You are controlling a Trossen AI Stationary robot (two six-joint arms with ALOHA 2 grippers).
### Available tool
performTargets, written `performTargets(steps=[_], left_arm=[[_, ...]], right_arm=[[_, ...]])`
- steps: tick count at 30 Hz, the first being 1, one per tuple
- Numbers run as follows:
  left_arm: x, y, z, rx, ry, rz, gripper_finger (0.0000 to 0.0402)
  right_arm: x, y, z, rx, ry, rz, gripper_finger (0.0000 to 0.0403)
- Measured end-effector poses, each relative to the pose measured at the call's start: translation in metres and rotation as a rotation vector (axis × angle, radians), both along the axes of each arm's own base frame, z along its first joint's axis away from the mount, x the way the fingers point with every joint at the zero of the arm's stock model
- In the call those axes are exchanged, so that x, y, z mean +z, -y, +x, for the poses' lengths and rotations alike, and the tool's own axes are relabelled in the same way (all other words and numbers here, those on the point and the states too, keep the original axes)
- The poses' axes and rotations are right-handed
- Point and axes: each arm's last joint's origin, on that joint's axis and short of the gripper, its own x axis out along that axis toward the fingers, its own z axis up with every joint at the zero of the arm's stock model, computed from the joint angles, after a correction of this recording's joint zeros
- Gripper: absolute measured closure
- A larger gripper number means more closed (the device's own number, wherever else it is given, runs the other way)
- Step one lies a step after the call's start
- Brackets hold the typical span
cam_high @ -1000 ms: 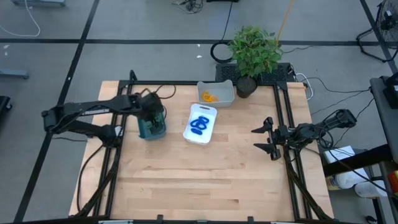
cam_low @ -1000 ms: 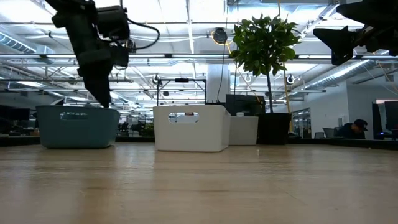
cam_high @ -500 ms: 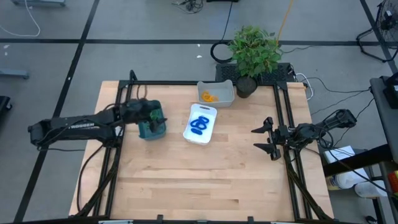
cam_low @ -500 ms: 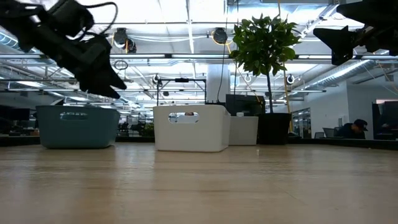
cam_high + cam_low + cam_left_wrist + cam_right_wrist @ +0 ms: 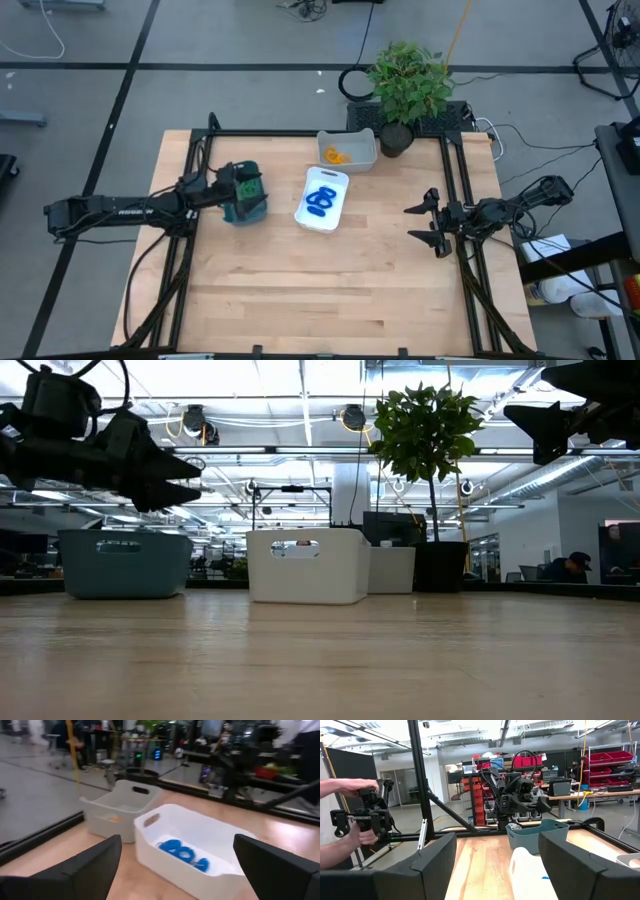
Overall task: Sort spring keychains
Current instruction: Return to Home Position
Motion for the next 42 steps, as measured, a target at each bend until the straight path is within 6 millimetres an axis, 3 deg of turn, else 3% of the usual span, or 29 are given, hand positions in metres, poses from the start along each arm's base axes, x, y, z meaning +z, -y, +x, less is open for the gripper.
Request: performTargets(steps=[13,25,42], left_arm=[[0.004,0.009,-0.019,-0.070,0.008,0.025,0.0009],[0.003,0.012,-0.040,0.109,0.011,0.006,0.0009],[0.008,0.013,-0.044,0.124,0.045,0.089,0.0009]], right_arm=[[0.000,0.000,0.000,0.000,0.000,0.000,0.0135],[0.000,0.000,0.000,0.000,0.000,0.000,0.0135],[0.000,0.000,0.000,0.000,0.000,0.000,0.0135]])
